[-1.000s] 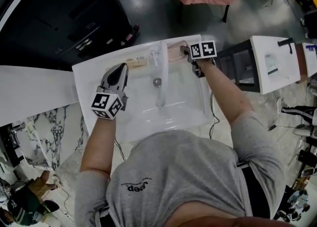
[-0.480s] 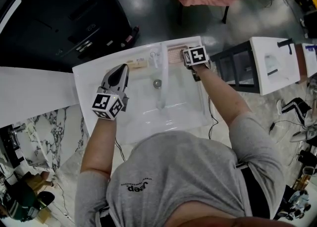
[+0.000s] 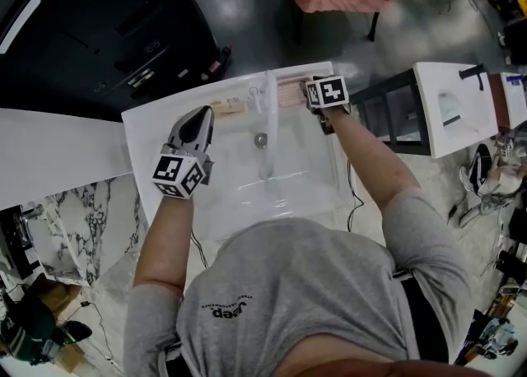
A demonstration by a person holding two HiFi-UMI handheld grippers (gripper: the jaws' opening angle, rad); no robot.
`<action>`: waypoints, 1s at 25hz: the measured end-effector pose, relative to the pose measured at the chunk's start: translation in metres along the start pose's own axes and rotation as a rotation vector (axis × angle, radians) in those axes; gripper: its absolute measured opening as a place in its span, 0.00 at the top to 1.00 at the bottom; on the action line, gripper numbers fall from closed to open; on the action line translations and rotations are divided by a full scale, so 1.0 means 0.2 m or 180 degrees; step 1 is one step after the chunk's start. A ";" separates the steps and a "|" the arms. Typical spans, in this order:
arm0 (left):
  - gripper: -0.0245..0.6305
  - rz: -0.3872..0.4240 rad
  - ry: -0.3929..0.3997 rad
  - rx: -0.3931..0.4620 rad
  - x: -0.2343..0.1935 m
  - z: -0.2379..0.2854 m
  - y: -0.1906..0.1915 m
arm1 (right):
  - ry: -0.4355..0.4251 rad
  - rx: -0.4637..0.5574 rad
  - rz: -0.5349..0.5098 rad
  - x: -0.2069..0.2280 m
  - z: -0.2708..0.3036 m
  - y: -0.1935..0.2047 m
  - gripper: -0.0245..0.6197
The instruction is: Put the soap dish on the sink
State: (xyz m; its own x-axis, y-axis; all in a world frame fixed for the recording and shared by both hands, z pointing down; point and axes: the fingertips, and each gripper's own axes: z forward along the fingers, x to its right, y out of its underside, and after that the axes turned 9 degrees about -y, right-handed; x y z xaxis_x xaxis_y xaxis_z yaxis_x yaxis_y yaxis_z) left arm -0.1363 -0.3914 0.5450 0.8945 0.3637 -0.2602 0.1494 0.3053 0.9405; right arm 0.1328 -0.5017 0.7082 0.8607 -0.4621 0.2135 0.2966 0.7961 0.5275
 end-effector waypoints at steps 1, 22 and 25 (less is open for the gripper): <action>0.94 0.0003 -0.0003 0.0008 0.00 0.00 -0.01 | -0.0013 0.0031 -0.0003 -0.01 -0.02 -0.02 0.61; 0.94 0.0125 -0.0075 0.0288 0.08 -0.40 -0.31 | -0.0565 0.1105 -0.0357 -0.43 -0.74 -0.31 0.70; 0.94 0.0104 -0.0066 0.0318 0.12 -0.48 -0.32 | -0.0689 0.1201 -0.0501 -0.55 -0.85 -0.28 0.74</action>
State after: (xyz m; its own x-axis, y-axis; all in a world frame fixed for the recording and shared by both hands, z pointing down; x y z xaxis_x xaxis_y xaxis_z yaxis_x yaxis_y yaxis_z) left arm -0.1659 -0.3171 0.4578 0.9079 0.3533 -0.2254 0.1604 0.2040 0.9657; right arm 0.0923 -0.4294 0.5166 0.6991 -0.6689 0.2526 0.2109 0.5305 0.8210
